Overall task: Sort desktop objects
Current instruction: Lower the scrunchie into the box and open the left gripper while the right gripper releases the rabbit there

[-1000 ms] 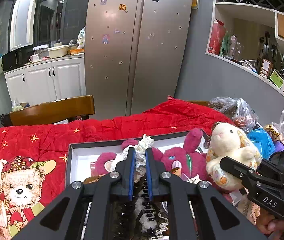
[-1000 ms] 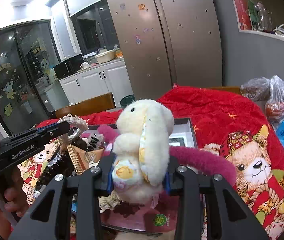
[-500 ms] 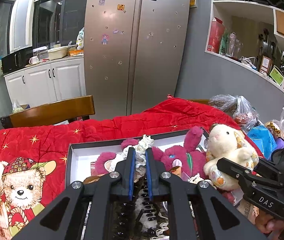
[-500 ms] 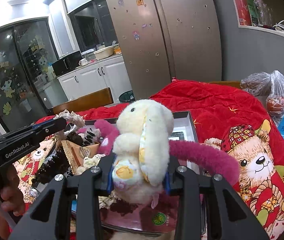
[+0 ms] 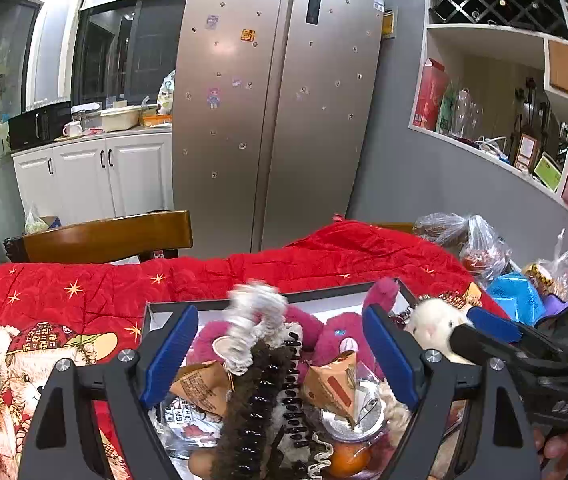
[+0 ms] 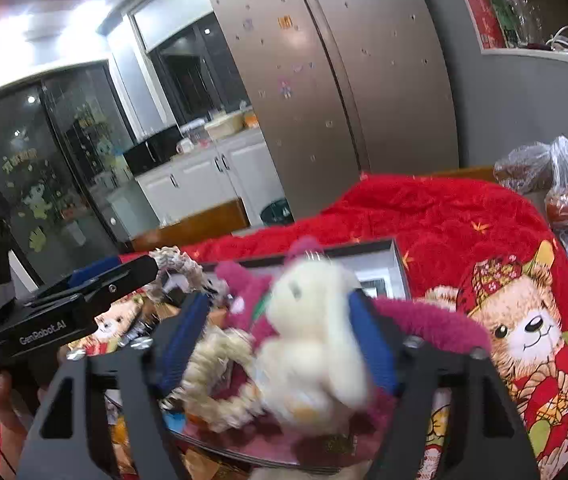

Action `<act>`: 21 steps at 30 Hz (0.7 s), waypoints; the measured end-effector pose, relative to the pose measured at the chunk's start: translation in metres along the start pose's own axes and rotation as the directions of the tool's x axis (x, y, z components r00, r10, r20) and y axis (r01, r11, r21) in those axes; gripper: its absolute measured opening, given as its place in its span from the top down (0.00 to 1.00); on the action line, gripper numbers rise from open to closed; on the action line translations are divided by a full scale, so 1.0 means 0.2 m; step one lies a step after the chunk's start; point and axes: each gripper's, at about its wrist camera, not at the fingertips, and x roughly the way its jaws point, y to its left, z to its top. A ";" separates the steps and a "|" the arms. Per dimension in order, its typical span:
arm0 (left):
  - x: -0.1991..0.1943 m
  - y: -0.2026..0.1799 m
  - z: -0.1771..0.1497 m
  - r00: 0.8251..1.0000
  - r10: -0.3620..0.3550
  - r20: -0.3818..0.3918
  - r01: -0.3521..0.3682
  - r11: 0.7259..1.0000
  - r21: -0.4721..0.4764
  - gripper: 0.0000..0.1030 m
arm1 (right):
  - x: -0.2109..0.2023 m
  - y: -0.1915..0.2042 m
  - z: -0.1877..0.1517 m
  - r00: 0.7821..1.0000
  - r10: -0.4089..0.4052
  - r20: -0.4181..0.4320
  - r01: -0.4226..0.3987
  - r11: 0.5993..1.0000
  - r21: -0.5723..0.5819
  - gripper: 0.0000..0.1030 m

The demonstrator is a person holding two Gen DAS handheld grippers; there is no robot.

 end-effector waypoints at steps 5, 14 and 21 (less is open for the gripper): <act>0.01 0.04 0.01 1.000 0.014 -0.020 -0.014 1.000 -0.023 0.15 | -0.07 0.00 0.03 0.998 0.040 0.054 -0.042 0.999 0.027 0.05; -0.02 0.05 0.03 0.999 0.048 -0.012 -0.048 0.999 0.003 0.15 | -0.14 0.13 0.06 0.997 -0.029 0.072 0.035 0.996 -0.084 0.00; -0.19 0.04 0.08 0.997 0.060 0.042 -0.061 0.998 0.018 0.15 | -0.27 0.23 0.11 0.997 -0.003 0.081 0.010 0.996 -0.087 0.00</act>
